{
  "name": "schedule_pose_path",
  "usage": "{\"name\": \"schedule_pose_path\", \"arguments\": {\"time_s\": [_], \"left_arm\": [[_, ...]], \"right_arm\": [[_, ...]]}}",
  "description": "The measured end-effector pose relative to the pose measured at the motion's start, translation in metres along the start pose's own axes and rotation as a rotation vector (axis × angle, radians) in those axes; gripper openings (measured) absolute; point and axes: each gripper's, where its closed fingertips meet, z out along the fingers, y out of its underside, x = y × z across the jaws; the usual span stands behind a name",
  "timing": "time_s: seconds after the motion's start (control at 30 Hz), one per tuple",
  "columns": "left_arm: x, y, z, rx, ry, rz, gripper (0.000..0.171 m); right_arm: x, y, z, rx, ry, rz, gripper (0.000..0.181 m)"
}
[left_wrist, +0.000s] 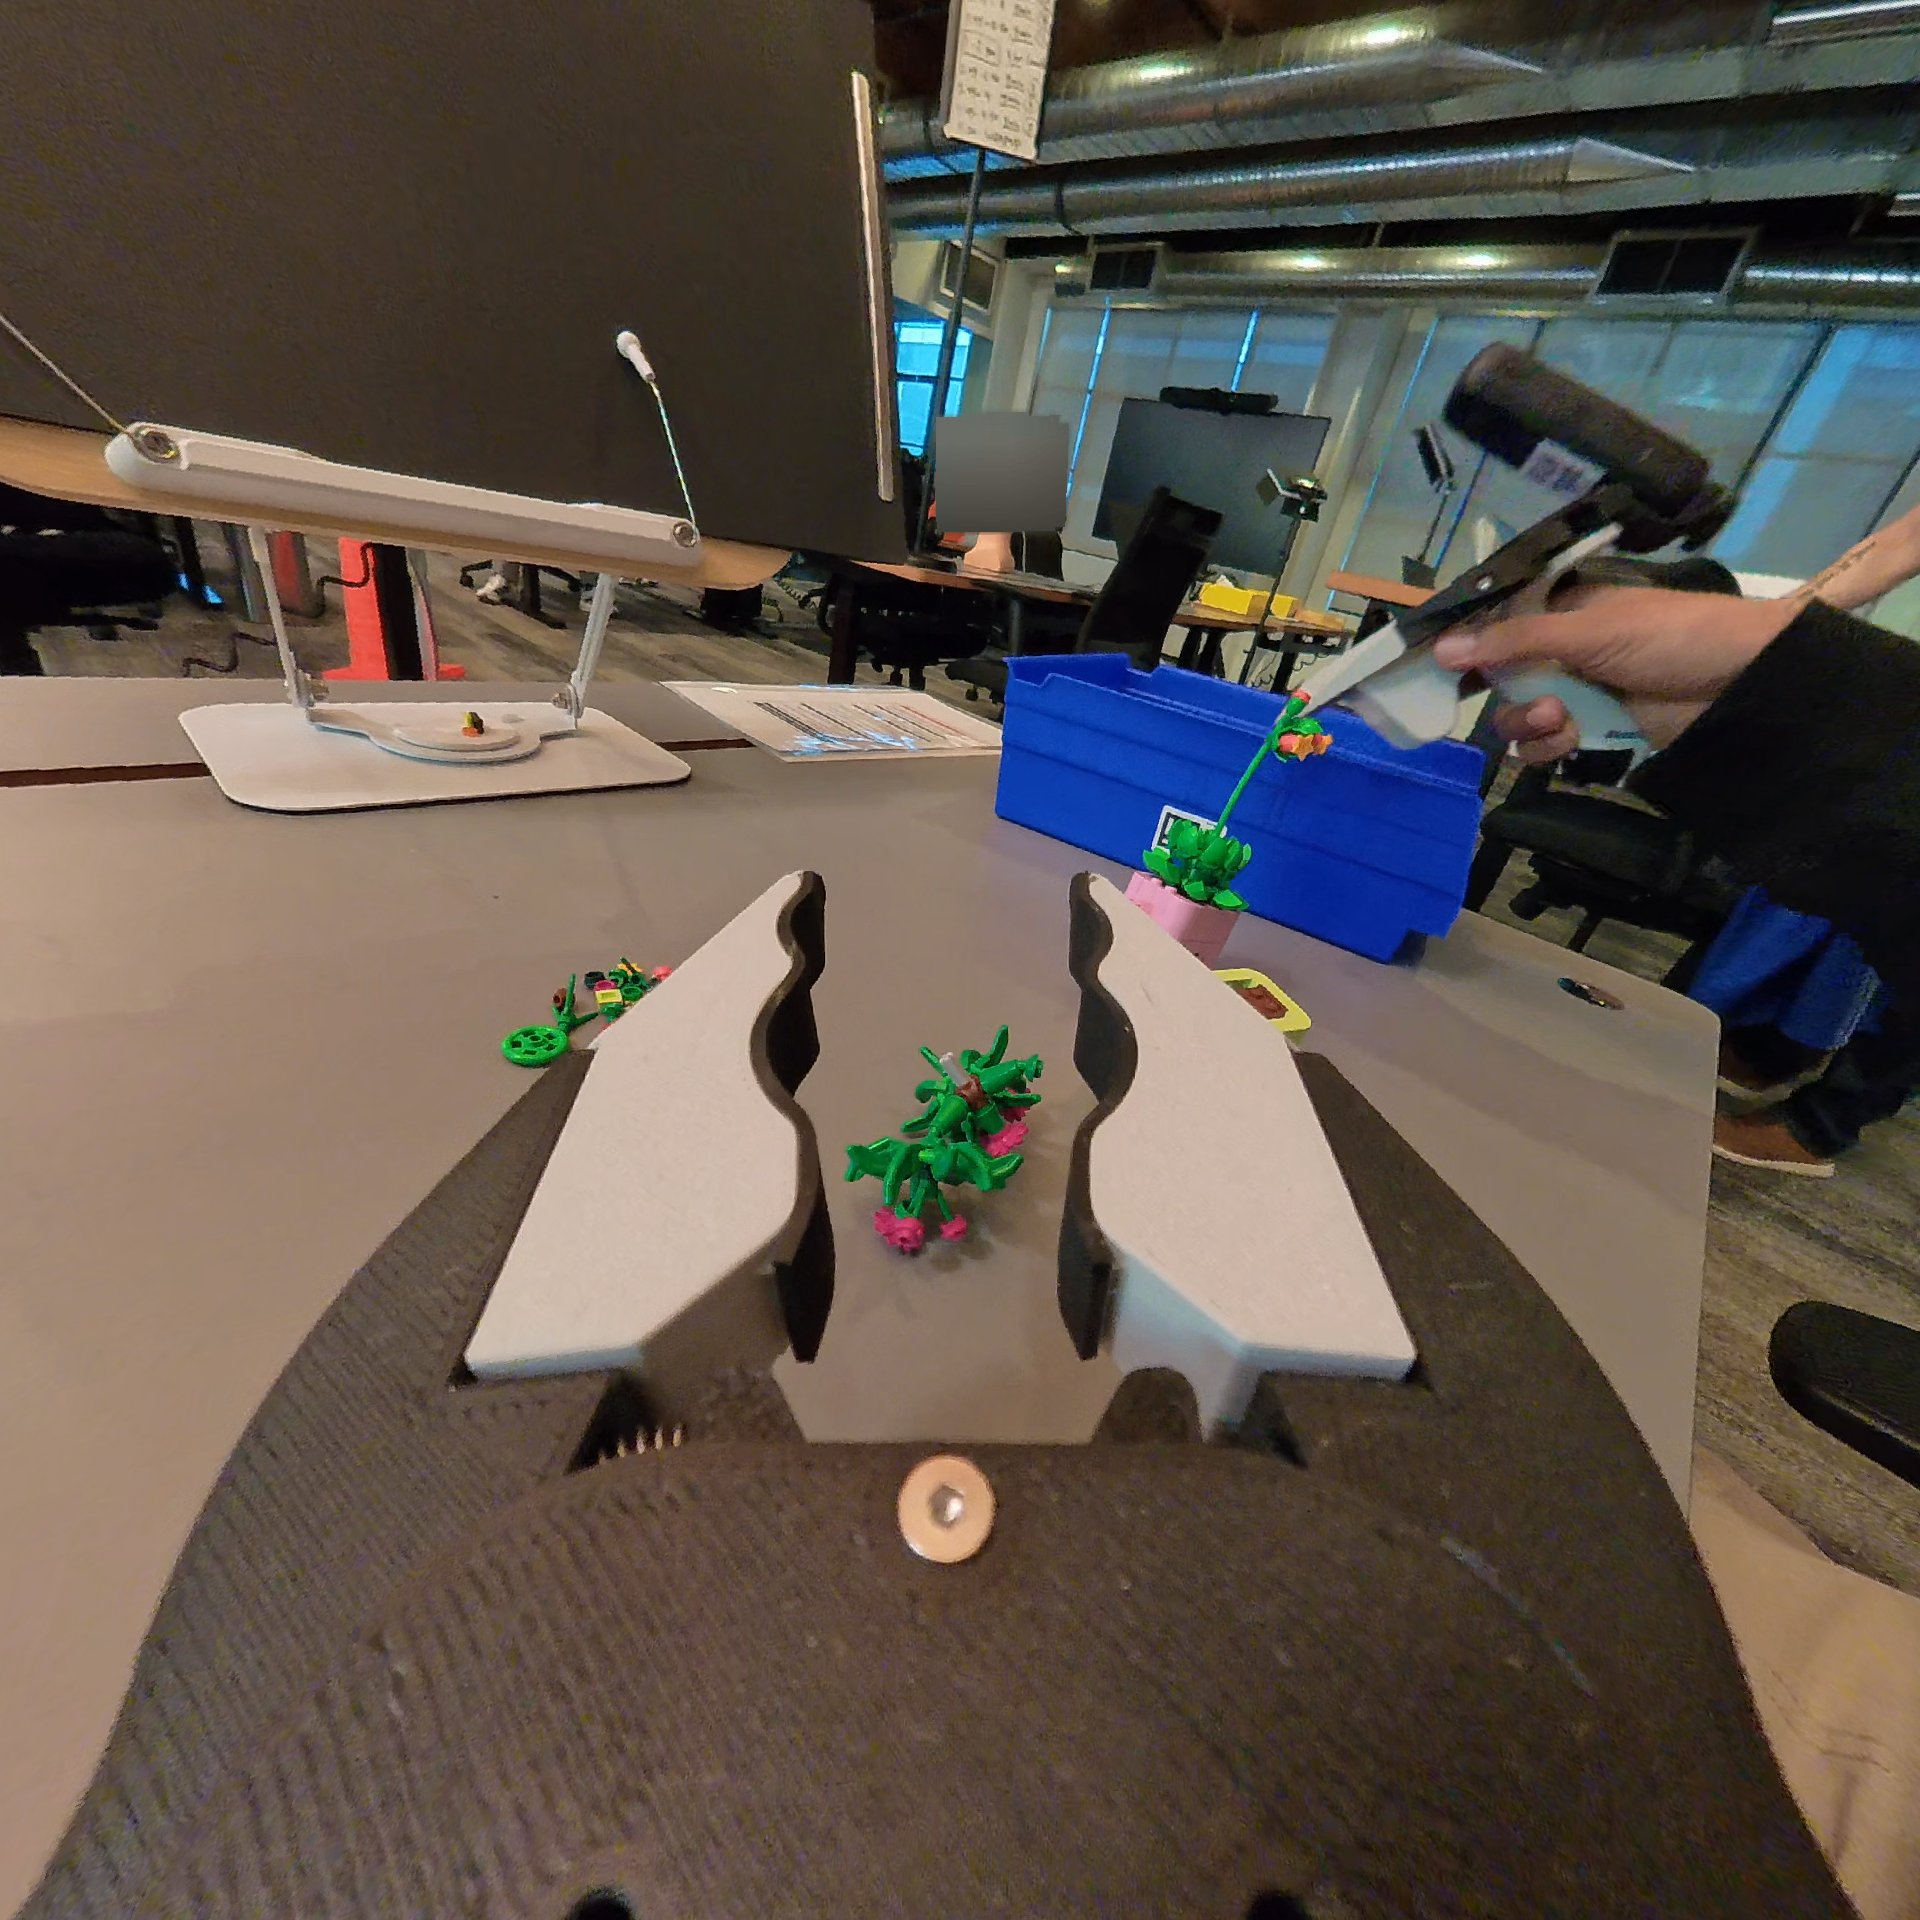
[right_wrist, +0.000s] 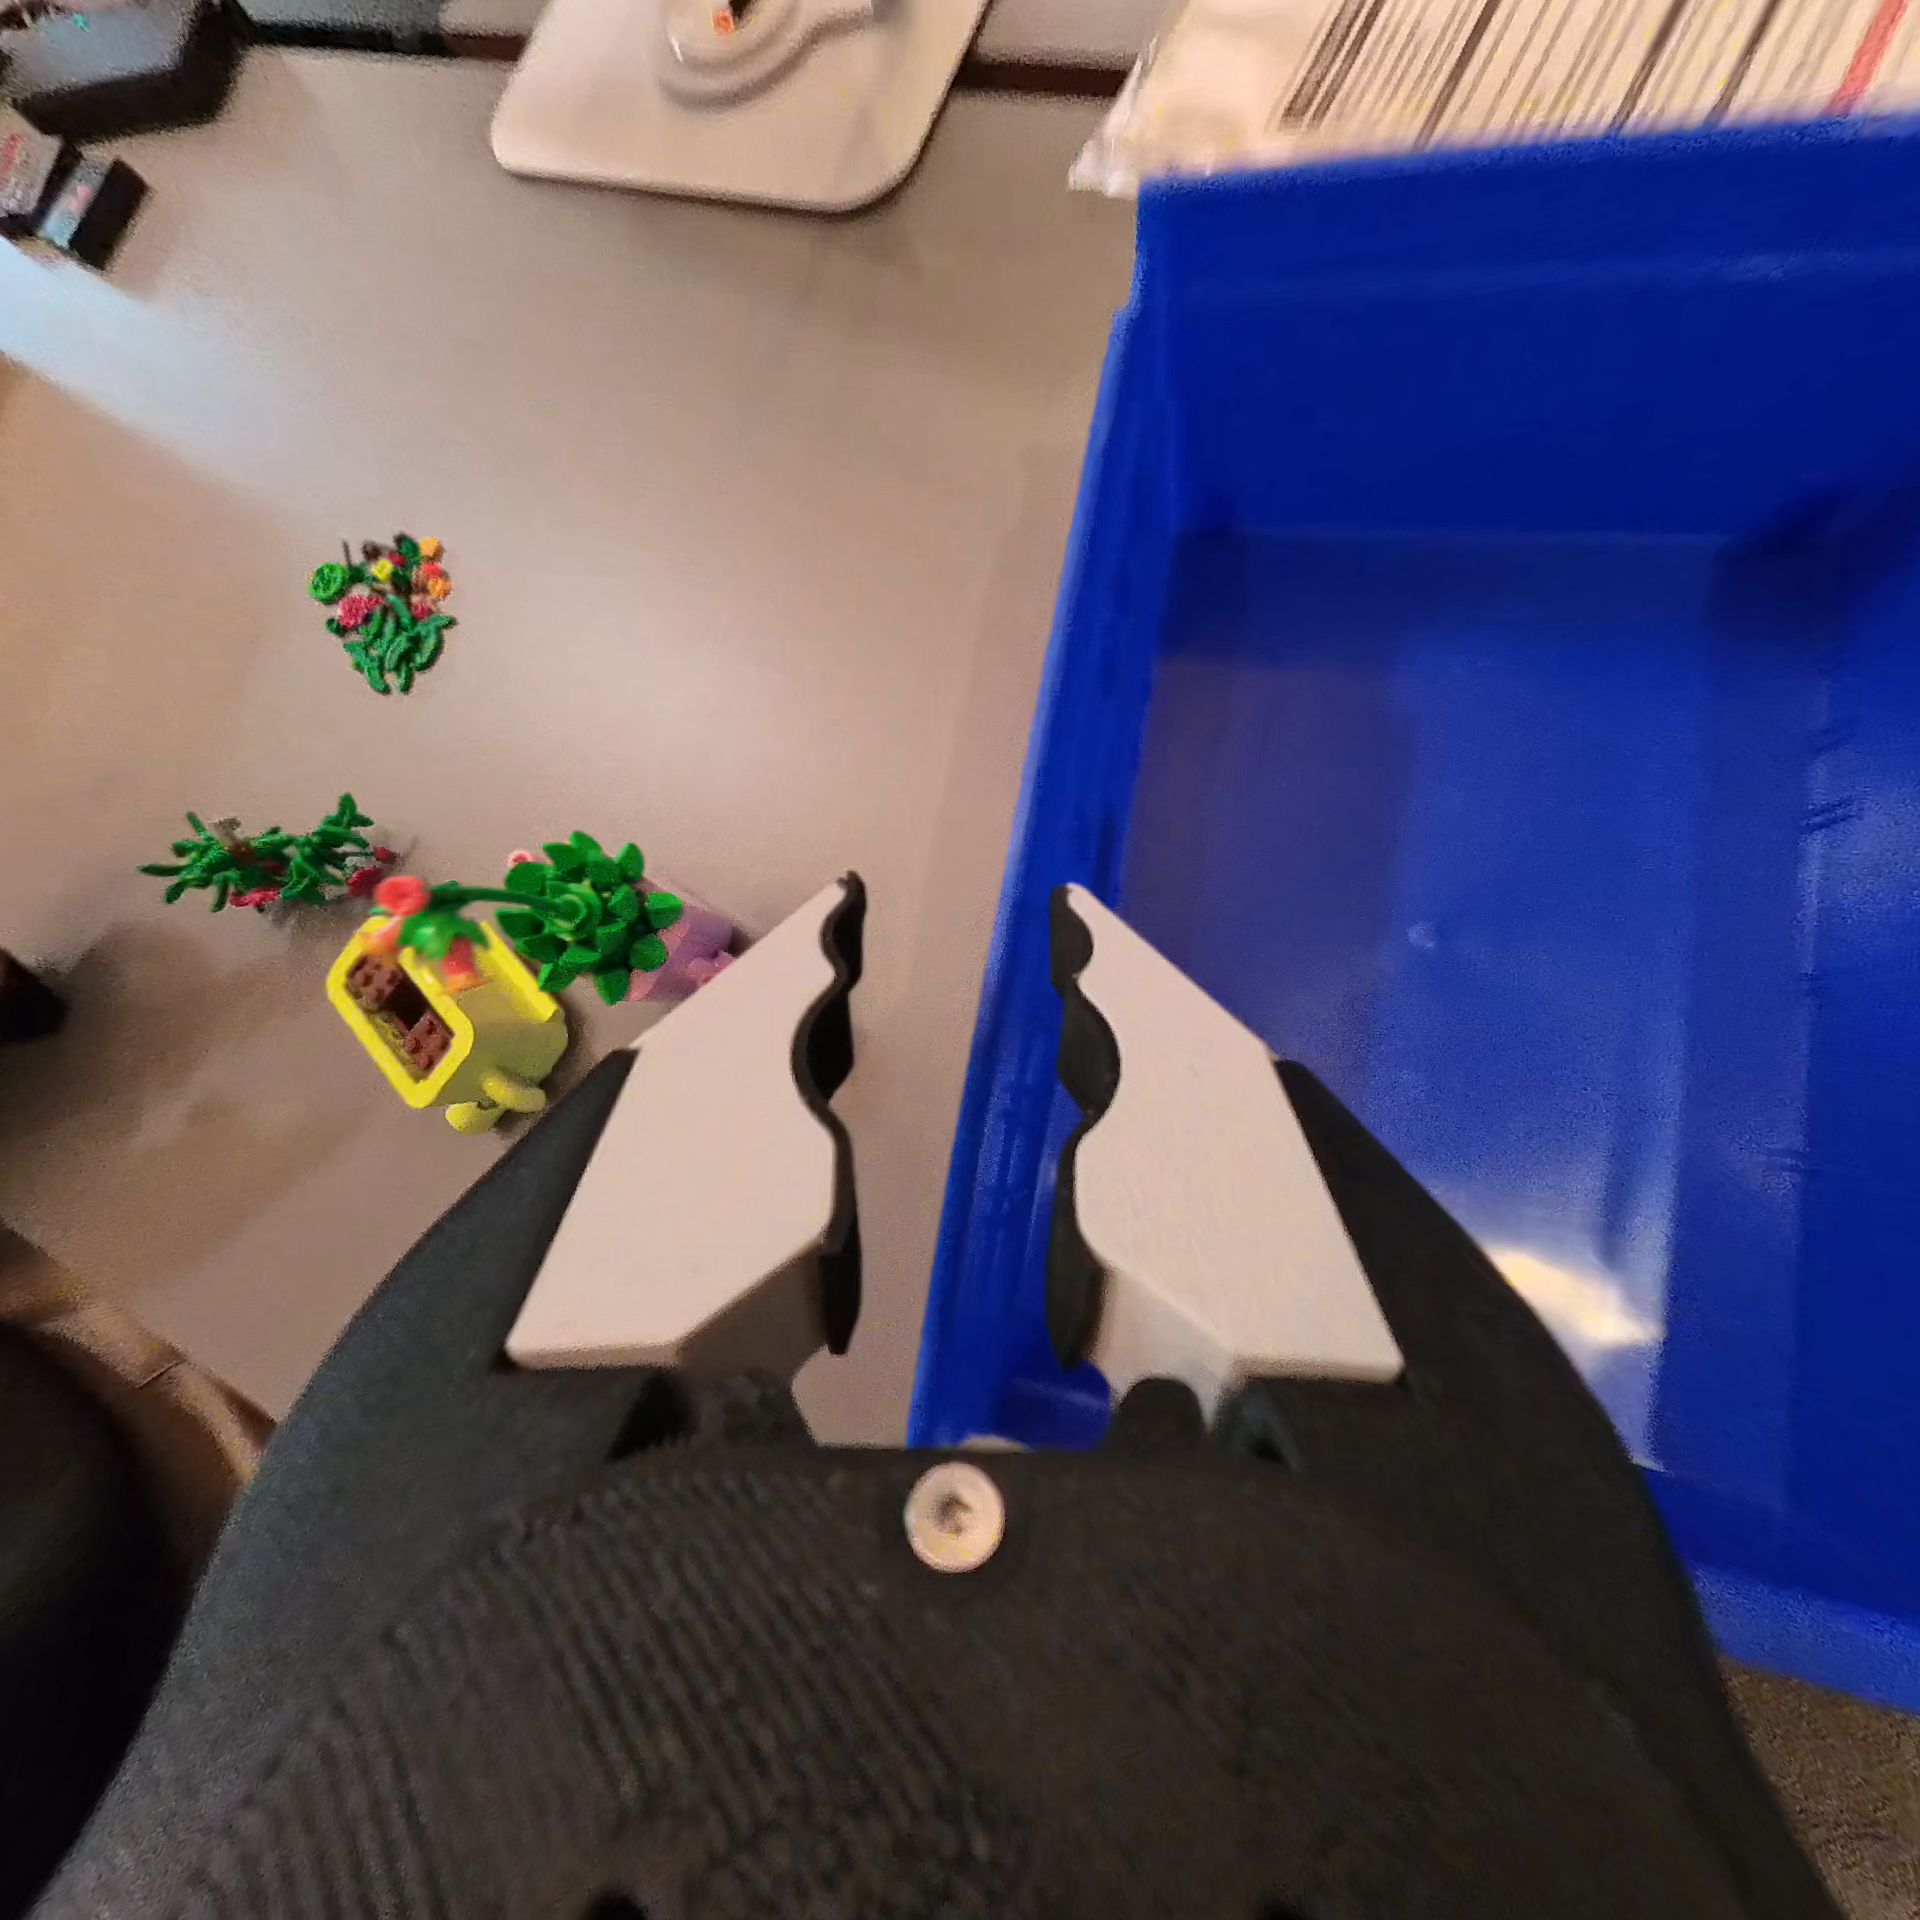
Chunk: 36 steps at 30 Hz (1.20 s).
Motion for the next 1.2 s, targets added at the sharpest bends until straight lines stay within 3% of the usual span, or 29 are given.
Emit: {"name": "schedule_pose_path", "arguments": {"time_s": [0.17,0.27,0.37,0.5,0.63,0.77,0.97,1.1,1.2], "left_arm": [[0.001,0.0,0.0,-0.004,0.002,0.006,0.044],[0.001,0.001,0.001,-0.007,0.0,0.013,0.044],[0.001,0.001,0.001,-0.008,0.005,0.009,0.044],[-0.001,0.001,0.001,-0.007,0.019,-0.032,0.044],[-0.002,0.001,0.001,-0.007,0.034,-0.063,0.045],[0.003,0.001,0.001,-0.008,0.048,-0.053,0.043],[0.001,0.002,0.002,-0.012,0.069,-0.104,0.043],[0.004,0.002,0.002,-0.009,0.086,-0.106,0.043],[0.016,0.005,0.005,-0.029,0.127,-0.056,0.043]], "right_arm": [[-0.04,-0.021,-0.054,0.226,0.143,-0.209,0.04],[-0.102,-0.03,-0.079,0.412,0.086,-0.317,0.038],[-0.172,-0.024,-0.082,0.551,-0.052,-0.391,0.037],[-0.249,0.007,-0.036,0.637,-0.278,-0.395,0.037],[-0.29,0.057,0.051,0.497,-0.396,-0.316,0.04],[-0.304,0.066,0.077,0.484,-0.361,-0.393,0.042],[-0.289,0.054,0.087,0.52,-0.19,-0.474,0.04],[-0.269,0.047,0.098,0.485,-0.061,-0.399,0.038],[-0.267,0.048,0.102,0.443,-0.121,-0.346,0.039]]}}
